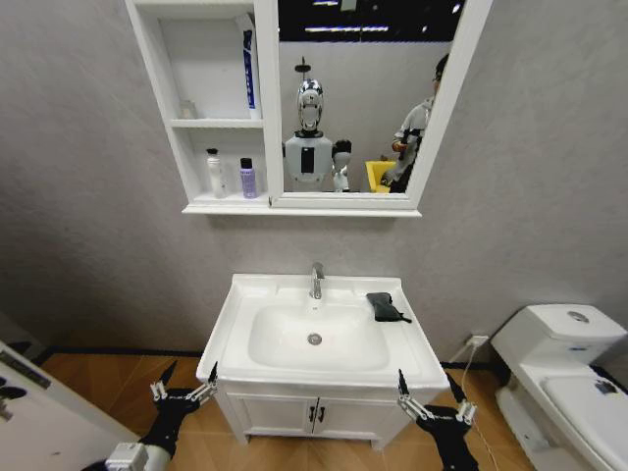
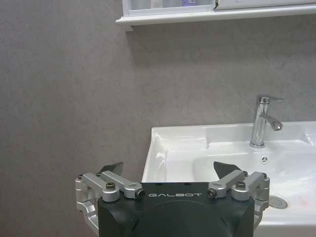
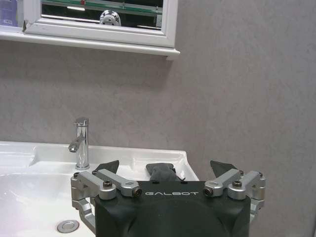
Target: Move facial cleanser and shampoo from washbasin to cabinet, then wipe washbasin with towel.
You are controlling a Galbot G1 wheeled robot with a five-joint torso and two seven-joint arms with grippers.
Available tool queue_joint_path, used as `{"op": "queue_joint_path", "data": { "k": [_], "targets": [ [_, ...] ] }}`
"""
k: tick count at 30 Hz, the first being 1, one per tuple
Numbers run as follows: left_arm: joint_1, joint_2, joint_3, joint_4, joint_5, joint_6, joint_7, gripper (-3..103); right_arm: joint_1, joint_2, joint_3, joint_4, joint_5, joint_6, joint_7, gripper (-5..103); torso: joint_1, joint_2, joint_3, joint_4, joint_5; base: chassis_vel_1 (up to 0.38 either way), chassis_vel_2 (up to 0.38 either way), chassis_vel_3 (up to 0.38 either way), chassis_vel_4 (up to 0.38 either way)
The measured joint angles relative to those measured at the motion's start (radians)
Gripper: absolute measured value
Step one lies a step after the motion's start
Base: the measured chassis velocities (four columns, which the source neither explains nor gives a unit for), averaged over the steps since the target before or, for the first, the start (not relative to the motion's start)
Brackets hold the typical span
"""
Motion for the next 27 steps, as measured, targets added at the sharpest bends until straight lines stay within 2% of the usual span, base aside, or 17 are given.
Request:
{"op": "queue_joint_path", "data": {
  "k": [27],
  "targets": [
    [0.000,0.000,0.000,0.000,0.000,0.000,0.000,100,0.000,0.000,0.000,0.000,0.001,0.000,0.000,100,0.001,0.000,0.000,0.0003,-0.0002,0.346,-0.340,-0.337,0.331]
  ]
}}
